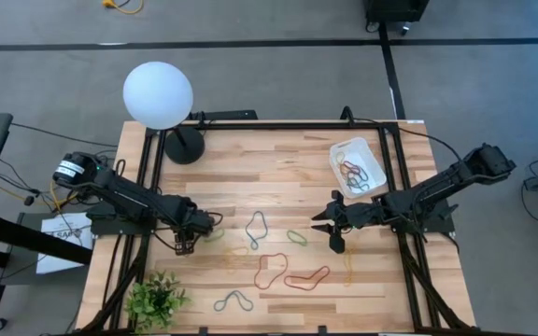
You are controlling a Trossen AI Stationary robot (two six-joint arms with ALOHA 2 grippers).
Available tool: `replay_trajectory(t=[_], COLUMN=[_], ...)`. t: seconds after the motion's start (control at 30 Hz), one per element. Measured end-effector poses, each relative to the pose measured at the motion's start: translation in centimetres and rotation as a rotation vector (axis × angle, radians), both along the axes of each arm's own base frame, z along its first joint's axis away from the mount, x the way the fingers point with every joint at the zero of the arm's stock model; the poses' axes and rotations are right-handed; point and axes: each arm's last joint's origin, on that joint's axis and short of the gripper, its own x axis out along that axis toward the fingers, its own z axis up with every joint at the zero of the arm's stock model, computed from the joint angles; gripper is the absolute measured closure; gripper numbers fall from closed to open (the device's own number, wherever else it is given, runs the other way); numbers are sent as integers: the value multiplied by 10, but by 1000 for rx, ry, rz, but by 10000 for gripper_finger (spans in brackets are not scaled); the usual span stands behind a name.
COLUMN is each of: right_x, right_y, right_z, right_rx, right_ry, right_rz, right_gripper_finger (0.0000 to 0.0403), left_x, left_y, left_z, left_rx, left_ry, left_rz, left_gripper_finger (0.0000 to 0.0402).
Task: Pick and place items into bin
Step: Put the left red rubber band into the white bin
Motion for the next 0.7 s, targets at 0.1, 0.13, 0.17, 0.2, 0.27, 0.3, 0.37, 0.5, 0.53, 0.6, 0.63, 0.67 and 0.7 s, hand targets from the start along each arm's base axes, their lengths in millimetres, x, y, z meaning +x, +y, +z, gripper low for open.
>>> replay_trajectory(t=[0.1,0.13,0.17,0.2,0.27,0.3,0.37,0.5,0.53,0.6,0.63,0.67,0.7], right_x=[0,0,0,0,0,0,0,0,0,0,0,0,0], right_y=[0,0,0,0,0,0,0,0,0,0,0,0,0], right_z=[0,0,0,0,0,0,0,0,0,0,0,0,0], right_rx=[0,0,0,-1,-1,-2,-2,-2,-2,-2,-2,-2,-2], right_ry=[0,0,1,1,1,3,5,5,5,4,4,4,4], right_rz=[0,-1,0,0,0,0,0,0,0,0,0,0,0], right_gripper_finger=[291,291,291,291,291,291,291,291,291,291,291,291,291], left_x=[2,3,4,6,10,12,13,21,23,24,26,28,29], left_y=[-1,-1,-1,-2,-4,-5,-6,-8,-9,-8,-7,-7,-6], left_z=[2,3,3,4,7,10,14,34,41,57,66,77,87], left_rx=[-12,-13,-15,-20,-48,-62,-91,-99,-85,-33,-1,36,76], left_ry=[-8,-11,-14,-19,-45,-49,-31,-10,-2,29,42,44,47], left_rz=[-30,-34,-35,-37,-37,-38,-41,-60,-70,-88,-99,-108,-117], left_gripper_finger=[345,366,383,391,393,395,399,401,401,401,401,401,401])
